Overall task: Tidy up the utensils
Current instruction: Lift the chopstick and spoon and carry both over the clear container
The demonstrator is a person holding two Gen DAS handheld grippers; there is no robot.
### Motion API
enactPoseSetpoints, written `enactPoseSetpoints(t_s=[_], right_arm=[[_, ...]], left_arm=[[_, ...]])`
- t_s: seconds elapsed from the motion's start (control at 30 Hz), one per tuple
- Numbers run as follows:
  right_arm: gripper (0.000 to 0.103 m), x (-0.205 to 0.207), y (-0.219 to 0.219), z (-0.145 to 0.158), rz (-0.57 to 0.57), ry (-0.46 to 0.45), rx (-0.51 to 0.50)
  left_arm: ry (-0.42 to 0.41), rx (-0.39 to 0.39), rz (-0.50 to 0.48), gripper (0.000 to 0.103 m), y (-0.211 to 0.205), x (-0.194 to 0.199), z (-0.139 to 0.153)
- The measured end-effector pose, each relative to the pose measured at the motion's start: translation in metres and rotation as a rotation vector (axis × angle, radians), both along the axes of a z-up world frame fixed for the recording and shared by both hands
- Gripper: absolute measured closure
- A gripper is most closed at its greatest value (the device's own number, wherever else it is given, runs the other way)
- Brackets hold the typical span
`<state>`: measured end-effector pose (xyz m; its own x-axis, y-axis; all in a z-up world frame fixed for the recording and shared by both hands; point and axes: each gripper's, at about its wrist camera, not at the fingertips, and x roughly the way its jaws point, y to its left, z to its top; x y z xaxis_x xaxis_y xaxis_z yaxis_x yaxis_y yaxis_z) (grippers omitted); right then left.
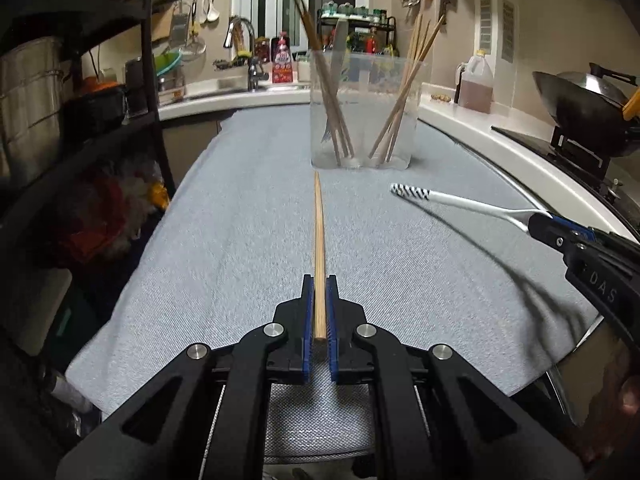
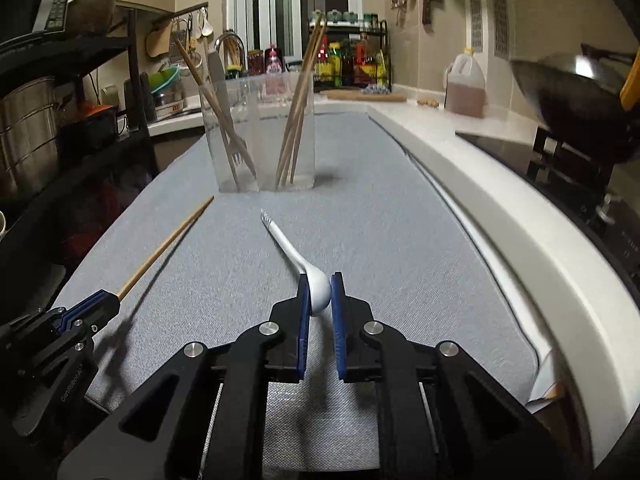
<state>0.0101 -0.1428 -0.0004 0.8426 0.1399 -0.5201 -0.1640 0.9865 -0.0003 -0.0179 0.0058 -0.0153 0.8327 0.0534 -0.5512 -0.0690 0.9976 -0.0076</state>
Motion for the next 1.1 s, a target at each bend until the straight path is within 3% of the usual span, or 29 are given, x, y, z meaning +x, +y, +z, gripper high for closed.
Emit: enactPoseSetpoints(t_s=[0.23, 0.63, 0.83, 1.1], right_arm=[[0.092, -0.004, -0.011, 0.032, 0.002, -0.085, -0.009], [0.092, 0.001, -0.019, 0.066, 0.045, -0.139, -0.022], [0.092, 0.01, -0.009, 0.087, 0.122, -0.114, -0.06], [0.093, 0.025, 0.004, 0.113, 0.177, -0.085, -0.075]], left_arm=[[-0.103, 0.014, -0.024, 0.097, -0.005, -0.011, 0.033], [-0.231, 0.003, -0.058, 0.097, 0.007, -0.005, 0.099], [-0.212, -0.041, -0.089, 0.097, 0.012, 0.015, 0.132], [-0.129, -0.085, -0.081, 0.097, 0.01, 0.04, 0.165]])
